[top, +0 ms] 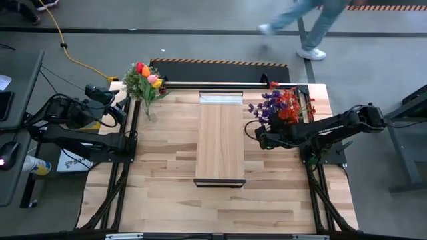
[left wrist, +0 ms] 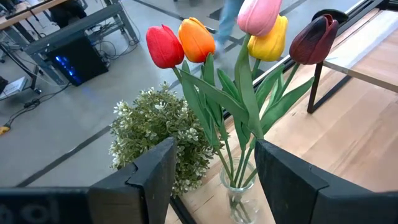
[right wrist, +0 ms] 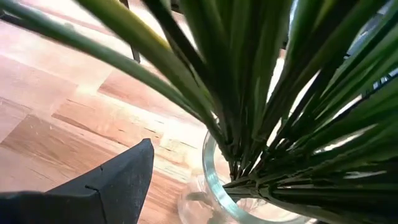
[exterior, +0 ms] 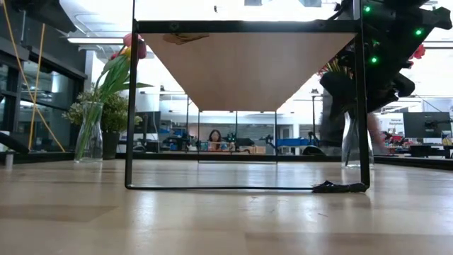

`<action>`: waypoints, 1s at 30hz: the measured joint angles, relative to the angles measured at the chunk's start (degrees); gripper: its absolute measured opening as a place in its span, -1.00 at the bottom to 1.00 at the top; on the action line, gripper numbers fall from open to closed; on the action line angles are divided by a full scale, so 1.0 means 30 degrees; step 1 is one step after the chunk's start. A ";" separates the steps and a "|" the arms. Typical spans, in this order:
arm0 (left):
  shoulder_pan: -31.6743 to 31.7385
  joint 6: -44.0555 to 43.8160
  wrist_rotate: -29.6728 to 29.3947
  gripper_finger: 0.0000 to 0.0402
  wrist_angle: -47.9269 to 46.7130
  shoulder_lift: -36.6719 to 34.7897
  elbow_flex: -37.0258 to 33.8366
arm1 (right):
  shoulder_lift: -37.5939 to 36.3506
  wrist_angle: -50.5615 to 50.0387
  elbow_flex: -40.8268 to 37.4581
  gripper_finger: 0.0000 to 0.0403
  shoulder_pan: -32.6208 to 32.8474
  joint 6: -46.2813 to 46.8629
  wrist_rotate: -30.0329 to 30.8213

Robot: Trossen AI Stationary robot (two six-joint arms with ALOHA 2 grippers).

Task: Pick and place flowers into a vace then onto a shelf
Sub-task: Put the right transparent flower vase on the shelf

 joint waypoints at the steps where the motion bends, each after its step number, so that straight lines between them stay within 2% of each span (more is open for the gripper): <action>1: 0.0000 0.0003 0.0000 0.24 0.0000 0.0000 0.0000 | 0.0000 0.0000 0.0000 0.70 0.0001 -0.0003 -0.0006; 10: 0.0003 0.0003 0.0000 0.24 0.0000 -0.0003 0.0000 | 0.0007 -0.0244 0.0000 0.70 0.0003 0.0041 -0.0865; 20: -0.0004 0.0003 0.0000 0.24 0.0000 0.0000 0.0001 | 0.0027 -0.0413 0.0000 0.68 -0.0563 0.0199 -0.0608; 30: 0.0000 -0.0002 -0.0003 0.24 0.0004 0.0000 0.0000 | 0.1617 -0.0035 0.0000 0.49 -0.1258 0.0075 -0.0818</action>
